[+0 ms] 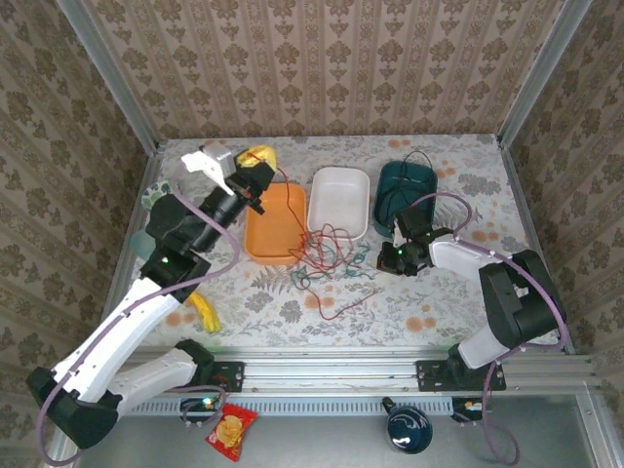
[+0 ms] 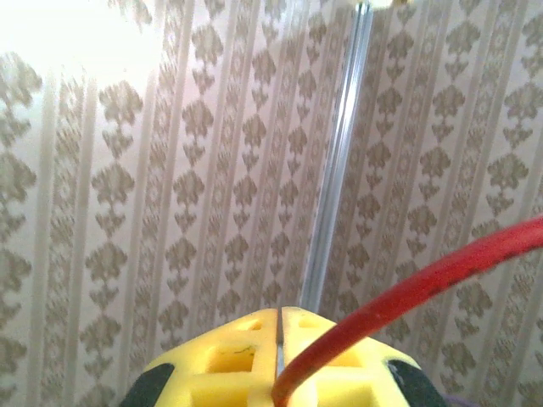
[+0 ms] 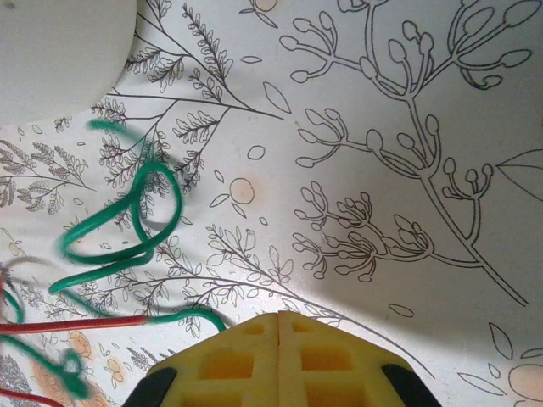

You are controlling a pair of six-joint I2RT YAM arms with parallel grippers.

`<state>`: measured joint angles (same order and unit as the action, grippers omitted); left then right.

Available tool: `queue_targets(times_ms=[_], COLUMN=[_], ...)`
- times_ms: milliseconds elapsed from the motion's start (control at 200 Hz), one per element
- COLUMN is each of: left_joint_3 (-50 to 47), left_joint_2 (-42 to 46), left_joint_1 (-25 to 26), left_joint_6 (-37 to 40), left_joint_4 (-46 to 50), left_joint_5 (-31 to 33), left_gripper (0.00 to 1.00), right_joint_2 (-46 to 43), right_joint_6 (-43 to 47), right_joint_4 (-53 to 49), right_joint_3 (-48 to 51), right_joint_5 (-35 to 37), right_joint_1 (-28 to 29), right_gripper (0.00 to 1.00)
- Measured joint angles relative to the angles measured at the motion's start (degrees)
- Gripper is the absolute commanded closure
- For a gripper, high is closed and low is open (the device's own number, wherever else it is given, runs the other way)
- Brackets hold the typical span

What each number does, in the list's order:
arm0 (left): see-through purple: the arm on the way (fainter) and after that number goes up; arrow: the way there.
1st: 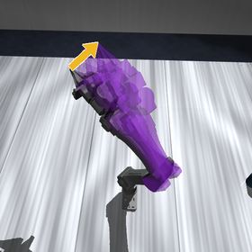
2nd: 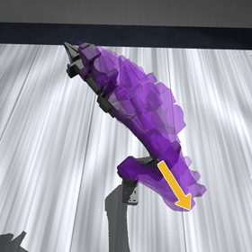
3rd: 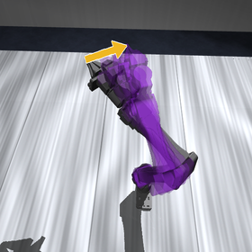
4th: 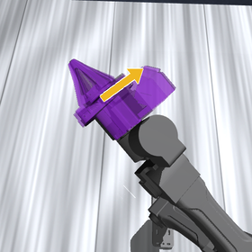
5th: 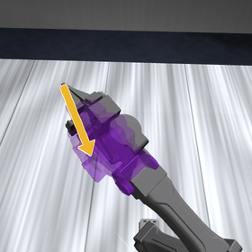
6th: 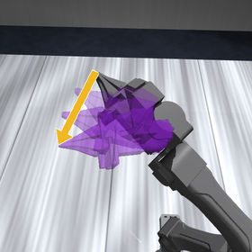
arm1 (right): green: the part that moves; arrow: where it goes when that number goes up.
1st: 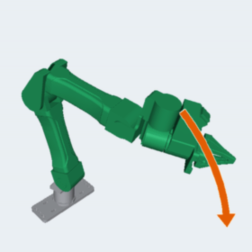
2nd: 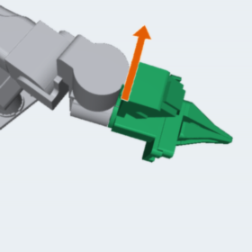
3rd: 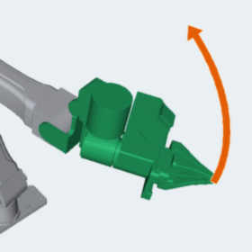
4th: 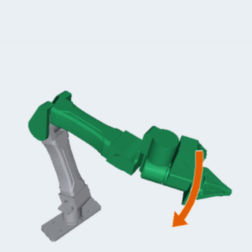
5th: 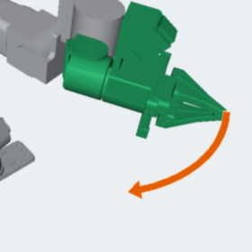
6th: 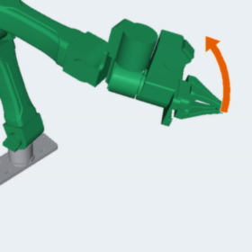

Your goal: Untangle the cables

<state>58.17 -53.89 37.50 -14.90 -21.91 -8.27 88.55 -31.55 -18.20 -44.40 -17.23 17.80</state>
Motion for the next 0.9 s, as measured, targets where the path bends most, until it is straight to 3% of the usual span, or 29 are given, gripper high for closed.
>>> queue_targets(times_ms=[115, 145, 200, 245, 300, 375, 485, 645, 755, 900], left_joint_3=[3.21, 4.20, 5.31, 5.40, 5.07, 3.98, 3.02, 3.19, 4.22, 5.27], left_joint_2=[-0.50, -1.01, -2.12, -2.80, -3.82, -5.16, -6.88, -7.41, -7.52, -7.50], left_joint_1=[-2.54, -2.89, -3.10, -3.10, -2.97, -2.47, -0.35, 3.41, 4.96, 6.45], left_joint_6=[-0.04, -0.07, -0.39, -0.79, -1.62, -2.47, -2.86, -2.45, -1.70, -0.39], left_joint_4=[-0.85, -0.92, -1.62, -2.10, -2.25, -2.32, -1.40, -0.35, -0.33, -0.35], left_joint_5=[-2.58, -3.30, -4.68, -5.73, -6.64, -7.19, -7.45, -7.67, -7.65, -7.65], left_gripper=[1.00, 1.00, 1.00, 1.00, 1.00, 1.00, 1.00, 1.00, 1.00, 1.00], right_joint_2=[-0.15, -0.61, -2.62, -5.05, -9.05, -13.73, -14.97, -7.78, -0.94, 2.71], right_joint_6=[0.04, 0.07, 0.09, 0.35, 1.46, 3.56, 6.03, 9.38, 11.10, 11.96], right_joint_4=[0.11, 0.66, 1.66, 2.16, 2.95, 3.63, 4.94, 4.72, 2.54, -0.94], right_joint_3=[0.04, 0.35, 1.16, 1.55, 1.42, -0.61, -7.17, -18.27, -22.91, -21.53], right_joint_5=[-0.33, -1.03, -2.56, -3.89, -5.11, -6.86, -9.60, -11.15, -7.23, -0.17], right_joint_1=[0.02, 0.02, 0.13, 0.50, 2.16, 5.99, 11.72, 18.32, 20.87, 20.83], right_gripper=[1.00, 0.92, 0.64, 0.49, 0.37, 0.30, 0.27, 0.28, 0.32, 0.36])
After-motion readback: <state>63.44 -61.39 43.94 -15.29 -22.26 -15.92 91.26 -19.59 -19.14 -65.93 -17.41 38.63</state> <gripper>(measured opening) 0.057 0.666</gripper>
